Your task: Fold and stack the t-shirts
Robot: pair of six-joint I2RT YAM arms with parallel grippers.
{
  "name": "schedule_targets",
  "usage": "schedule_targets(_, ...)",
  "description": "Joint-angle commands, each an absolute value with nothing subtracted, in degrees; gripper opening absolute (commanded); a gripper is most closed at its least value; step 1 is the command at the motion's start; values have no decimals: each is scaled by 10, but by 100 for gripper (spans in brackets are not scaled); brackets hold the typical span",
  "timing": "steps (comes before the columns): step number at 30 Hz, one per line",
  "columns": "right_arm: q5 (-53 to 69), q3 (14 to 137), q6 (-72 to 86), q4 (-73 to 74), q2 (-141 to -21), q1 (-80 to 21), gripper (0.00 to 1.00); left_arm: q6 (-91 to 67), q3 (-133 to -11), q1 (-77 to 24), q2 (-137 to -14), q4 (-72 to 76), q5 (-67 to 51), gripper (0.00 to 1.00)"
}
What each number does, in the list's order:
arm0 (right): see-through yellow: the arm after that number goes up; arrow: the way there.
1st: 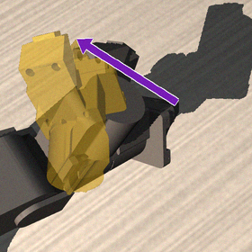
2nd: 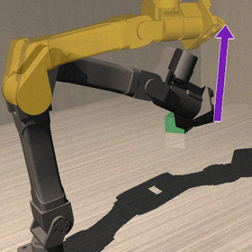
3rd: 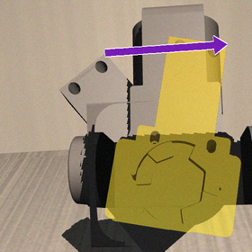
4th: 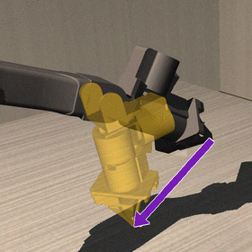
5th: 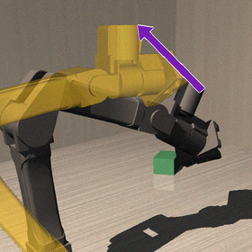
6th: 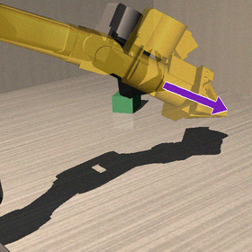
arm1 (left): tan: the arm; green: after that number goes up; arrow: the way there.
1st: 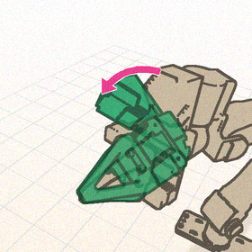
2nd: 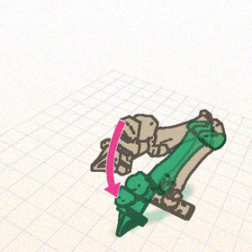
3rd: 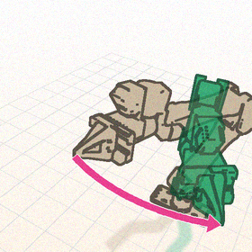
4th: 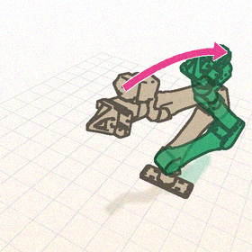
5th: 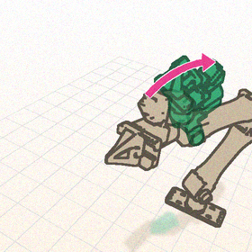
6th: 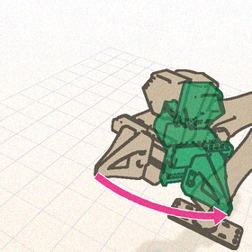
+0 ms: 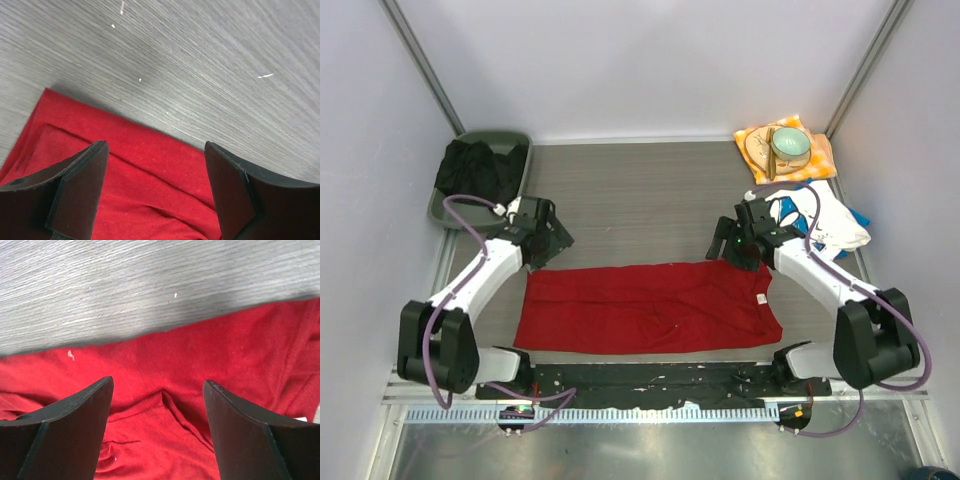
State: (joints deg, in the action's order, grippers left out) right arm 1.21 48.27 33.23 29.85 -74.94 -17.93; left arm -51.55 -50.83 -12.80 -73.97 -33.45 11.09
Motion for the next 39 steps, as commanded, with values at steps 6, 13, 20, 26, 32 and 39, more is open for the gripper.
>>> schedule_targets(6,2,483,336,186,-827,-183,76,-503,-554,-165,-831,-321,96,81)
schedule_targets(13,-36,473,346,164,-865,-184,76,-512,-525,-174,-865,-311,117,81)
schedule_targets(20,-51,461,355,140,-900,-184,75,-512,-512,-174,-885,-309,122,81)
schedule_targets(26,-64,460,366,117,-933,-184,76,-511,-510,-174,-918,-295,143,81)
schedule_targets(32,-94,489,371,114,-984,-182,76,-508,-548,-173,-996,-279,162,81)
schedule_targets(39,-108,554,371,123,-1055,-169,75,-496,-643,-166,-1075,-280,175,81)
